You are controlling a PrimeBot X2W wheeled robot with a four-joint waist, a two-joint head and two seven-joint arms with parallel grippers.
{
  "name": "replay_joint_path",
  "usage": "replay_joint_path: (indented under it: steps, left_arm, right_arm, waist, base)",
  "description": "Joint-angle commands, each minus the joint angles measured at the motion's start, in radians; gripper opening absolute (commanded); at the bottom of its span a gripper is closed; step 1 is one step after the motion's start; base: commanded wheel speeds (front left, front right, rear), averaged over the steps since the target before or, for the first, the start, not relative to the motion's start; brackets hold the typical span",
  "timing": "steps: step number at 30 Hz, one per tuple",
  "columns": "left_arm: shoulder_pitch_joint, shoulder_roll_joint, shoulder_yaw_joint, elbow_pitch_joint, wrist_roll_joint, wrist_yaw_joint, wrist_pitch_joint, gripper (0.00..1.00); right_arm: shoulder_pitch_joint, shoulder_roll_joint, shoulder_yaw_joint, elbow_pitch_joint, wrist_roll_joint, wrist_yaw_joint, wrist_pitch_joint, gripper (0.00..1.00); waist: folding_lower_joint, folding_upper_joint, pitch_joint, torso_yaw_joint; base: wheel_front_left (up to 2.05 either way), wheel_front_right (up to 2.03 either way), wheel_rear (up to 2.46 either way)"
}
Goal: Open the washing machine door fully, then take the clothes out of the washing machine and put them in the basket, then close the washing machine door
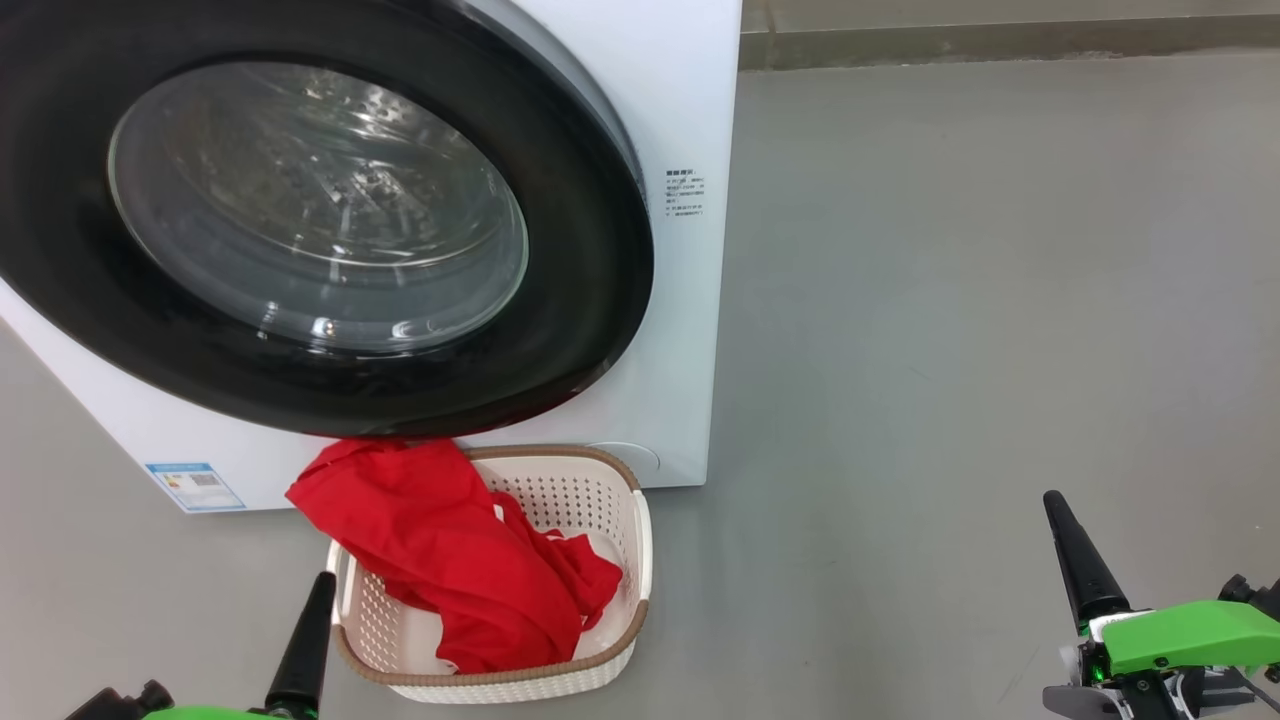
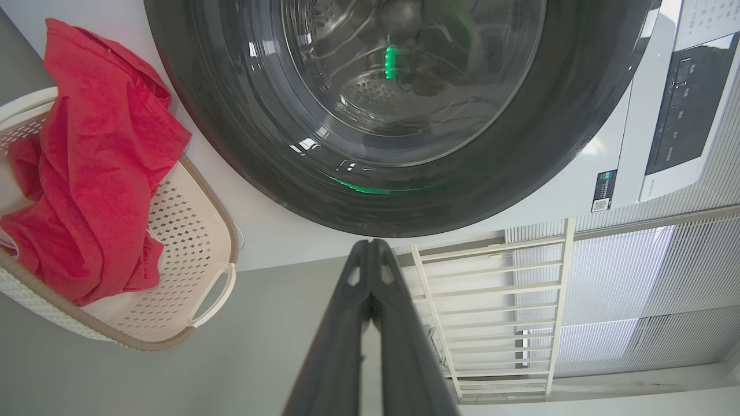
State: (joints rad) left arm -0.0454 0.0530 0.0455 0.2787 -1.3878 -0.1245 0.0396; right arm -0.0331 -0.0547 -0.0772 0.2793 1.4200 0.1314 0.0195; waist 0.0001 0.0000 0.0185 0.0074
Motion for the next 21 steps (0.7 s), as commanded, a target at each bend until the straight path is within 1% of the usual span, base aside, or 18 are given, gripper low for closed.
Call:
replay_joint_path:
  steps: [1, 21]
  left_arm:
    - [-0.044, 0.011, 0.036, -0.029, -0.032, -0.005, 0.010, 0.00]
    - [-0.062, 0.005, 0.057, -0.034, -0.230, -0.006, 0.065, 0.00]
  right_arm:
    - [-0.046, -0.016, 0.013, -0.030, 0.033, -0.001, 0.011, 0.00]
    - [-0.072, -0.019, -0.004, -0.036, 0.216, -0.001, 0.067, 0.00]
  waist:
    - [-0.0001, 0.0000, -0.001, -0.001]
    - [-0.0001, 0.0000, -0.015, -0.007]
  base:
    - [0.00, 0.00, 0.00]
    - [0.00, 0.00, 0.00]
